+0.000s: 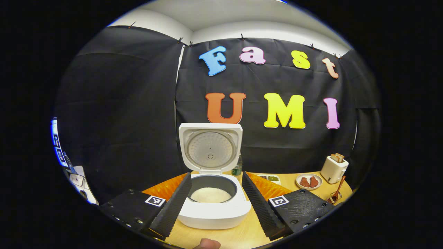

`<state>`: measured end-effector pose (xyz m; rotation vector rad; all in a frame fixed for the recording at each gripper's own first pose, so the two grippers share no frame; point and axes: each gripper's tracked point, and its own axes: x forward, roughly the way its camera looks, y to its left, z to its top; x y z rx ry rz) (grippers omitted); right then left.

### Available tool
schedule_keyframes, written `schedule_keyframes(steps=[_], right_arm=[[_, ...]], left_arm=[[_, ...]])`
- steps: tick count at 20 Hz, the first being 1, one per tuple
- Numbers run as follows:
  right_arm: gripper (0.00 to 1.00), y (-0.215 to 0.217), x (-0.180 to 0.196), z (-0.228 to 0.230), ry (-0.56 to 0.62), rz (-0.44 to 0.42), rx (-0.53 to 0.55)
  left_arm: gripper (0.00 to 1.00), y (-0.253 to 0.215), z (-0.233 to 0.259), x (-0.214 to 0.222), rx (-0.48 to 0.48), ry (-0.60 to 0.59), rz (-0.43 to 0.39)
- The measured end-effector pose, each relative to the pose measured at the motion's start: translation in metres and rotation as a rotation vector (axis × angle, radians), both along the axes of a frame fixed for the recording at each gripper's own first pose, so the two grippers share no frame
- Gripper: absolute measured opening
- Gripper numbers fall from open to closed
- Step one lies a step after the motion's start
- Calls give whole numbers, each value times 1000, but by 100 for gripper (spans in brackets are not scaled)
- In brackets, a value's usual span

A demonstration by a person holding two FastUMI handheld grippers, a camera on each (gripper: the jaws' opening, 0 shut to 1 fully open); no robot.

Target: Close the left gripper, press the button to open the rice cooker; take a wooden spoon from the chopstick holder with the right hand, scoop a spoonful of rice and pour it into the rice cooker, then put the wooden spoon back into the chopstick holder.

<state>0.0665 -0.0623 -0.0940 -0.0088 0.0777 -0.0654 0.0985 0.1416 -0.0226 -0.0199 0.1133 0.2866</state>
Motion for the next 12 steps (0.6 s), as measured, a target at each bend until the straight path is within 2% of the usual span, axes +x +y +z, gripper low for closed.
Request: schedule_keyframes(steps=[5, 8, 11, 12], right_arm=[[100, 8, 49, -23, 22, 3, 27], [100, 16, 87, -45, 63, 16, 30], [100, 11, 128, -65, 105, -13, 54], [100, 16, 141, -74, 127, 6, 57]], left_arm=[[93, -32, -23, -21, -6, 1, -100], [93, -44, -34, -34, -30, -7, -130], [93, -51, -41, -50, -39, -32, -144], [93, -56, -45, -57, -42, -35, -152]])
